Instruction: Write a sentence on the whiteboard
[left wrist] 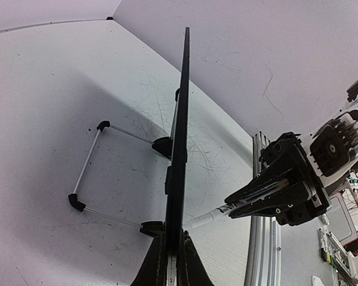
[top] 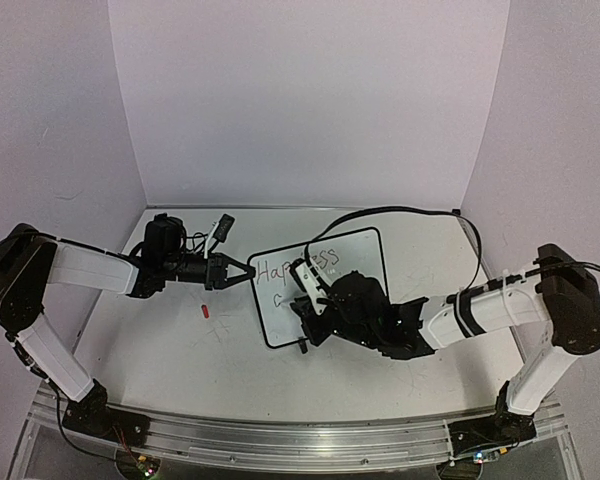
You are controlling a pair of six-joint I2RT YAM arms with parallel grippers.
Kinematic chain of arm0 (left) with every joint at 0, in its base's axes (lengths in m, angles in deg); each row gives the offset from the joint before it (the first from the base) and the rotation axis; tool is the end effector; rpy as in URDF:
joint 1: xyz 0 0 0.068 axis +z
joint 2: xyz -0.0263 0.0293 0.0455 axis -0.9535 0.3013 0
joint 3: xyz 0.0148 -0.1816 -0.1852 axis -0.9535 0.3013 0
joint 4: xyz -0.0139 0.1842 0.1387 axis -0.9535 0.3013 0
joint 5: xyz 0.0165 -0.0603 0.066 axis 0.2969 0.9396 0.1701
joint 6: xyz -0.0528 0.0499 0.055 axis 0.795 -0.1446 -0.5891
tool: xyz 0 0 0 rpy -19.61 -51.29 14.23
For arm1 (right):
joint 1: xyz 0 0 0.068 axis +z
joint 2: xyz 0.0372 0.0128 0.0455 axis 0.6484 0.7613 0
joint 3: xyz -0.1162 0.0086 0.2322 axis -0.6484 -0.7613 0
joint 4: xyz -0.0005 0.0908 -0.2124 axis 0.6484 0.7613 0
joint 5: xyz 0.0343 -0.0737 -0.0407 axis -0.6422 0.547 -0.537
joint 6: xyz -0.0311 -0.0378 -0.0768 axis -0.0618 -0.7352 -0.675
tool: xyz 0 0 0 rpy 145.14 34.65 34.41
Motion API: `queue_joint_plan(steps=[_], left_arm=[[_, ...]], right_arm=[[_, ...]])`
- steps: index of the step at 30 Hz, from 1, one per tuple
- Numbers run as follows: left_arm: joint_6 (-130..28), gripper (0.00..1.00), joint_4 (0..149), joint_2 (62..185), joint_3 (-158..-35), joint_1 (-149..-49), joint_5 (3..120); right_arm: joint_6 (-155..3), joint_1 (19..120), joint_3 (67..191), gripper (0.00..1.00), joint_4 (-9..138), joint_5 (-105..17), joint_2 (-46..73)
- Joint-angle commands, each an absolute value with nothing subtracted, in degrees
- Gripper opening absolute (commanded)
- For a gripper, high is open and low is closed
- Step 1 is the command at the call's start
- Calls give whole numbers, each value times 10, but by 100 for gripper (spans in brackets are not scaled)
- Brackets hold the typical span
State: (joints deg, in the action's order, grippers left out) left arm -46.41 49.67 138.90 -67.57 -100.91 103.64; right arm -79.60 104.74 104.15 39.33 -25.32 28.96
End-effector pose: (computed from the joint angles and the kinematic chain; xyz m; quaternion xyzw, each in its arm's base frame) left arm 0.2594 -0.2121 0.2003 0.3175 0.7174 -0.5194 0.3388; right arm 0.1809 0.3384 0.1938 -0.3693 0.7378 0.2418 0.5106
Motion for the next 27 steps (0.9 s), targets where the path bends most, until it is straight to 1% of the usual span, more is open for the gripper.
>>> queue_joint_plan(steps=[1, 27], left_arm=[[-478, 0, 513, 1394, -689, -1013, 1048], [-479, 0, 513, 1393, -688, -1013, 1048]], right_arm=[[-791, 1043, 1041, 0, 370, -206, 272], [-796, 1042, 1061, 0, 360, -197, 279]])
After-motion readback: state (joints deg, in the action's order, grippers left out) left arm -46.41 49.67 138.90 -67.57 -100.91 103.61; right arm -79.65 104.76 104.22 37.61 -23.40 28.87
